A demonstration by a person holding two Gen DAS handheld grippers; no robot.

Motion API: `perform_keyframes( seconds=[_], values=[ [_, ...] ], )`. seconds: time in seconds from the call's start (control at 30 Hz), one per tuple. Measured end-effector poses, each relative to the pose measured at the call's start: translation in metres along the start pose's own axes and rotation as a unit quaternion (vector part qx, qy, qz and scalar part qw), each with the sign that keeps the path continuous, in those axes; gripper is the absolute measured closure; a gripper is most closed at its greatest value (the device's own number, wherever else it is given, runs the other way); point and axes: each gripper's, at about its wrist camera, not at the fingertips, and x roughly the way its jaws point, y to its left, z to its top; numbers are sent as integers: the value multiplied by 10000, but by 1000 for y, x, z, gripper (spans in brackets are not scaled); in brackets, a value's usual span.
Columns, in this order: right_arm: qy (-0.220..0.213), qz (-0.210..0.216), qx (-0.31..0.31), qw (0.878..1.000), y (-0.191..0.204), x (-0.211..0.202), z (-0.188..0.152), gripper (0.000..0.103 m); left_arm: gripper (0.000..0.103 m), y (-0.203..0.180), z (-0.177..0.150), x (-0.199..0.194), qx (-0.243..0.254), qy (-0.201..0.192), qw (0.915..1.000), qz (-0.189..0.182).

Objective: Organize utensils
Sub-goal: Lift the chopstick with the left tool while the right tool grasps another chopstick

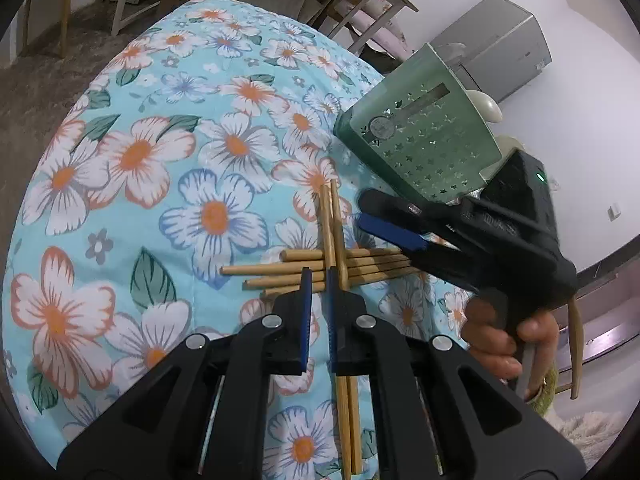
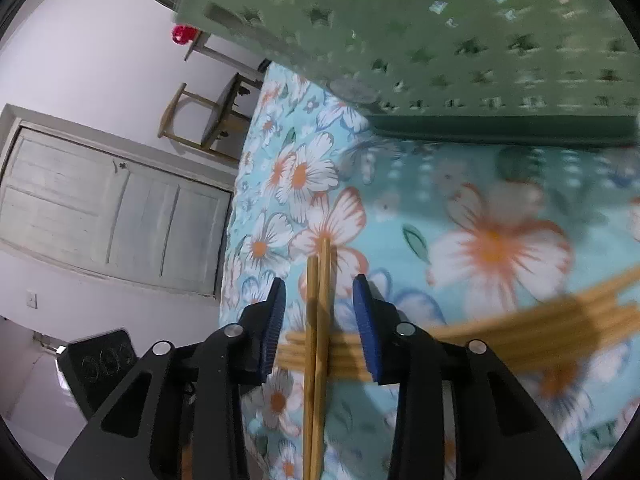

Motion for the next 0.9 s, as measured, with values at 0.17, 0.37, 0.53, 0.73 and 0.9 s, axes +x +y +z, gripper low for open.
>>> perform_keyframes(
  seconds=[0.17,0.37,0.53,0.73,0.9],
  values=[
    [150,-81,42,9998,-1,23,6,90,99,3,-6,2,-46,35,10000,-13],
    [26,71,225,9997,-12,16,3,96,98,1,-7,4,-11,29,10000,-75],
    [-163,46,221,9996,-21,-3,3,96,93,-4,-3,7,76,19,9999,-128],
    [-289,-22,159,9995,-28,-20,6,96,86,-11,-1,12,210,26,9997,-76],
    [-350,-126,-16,9993,-26,-28,5,96,81,-22,1,17,514,37,9987,43]
  ],
)
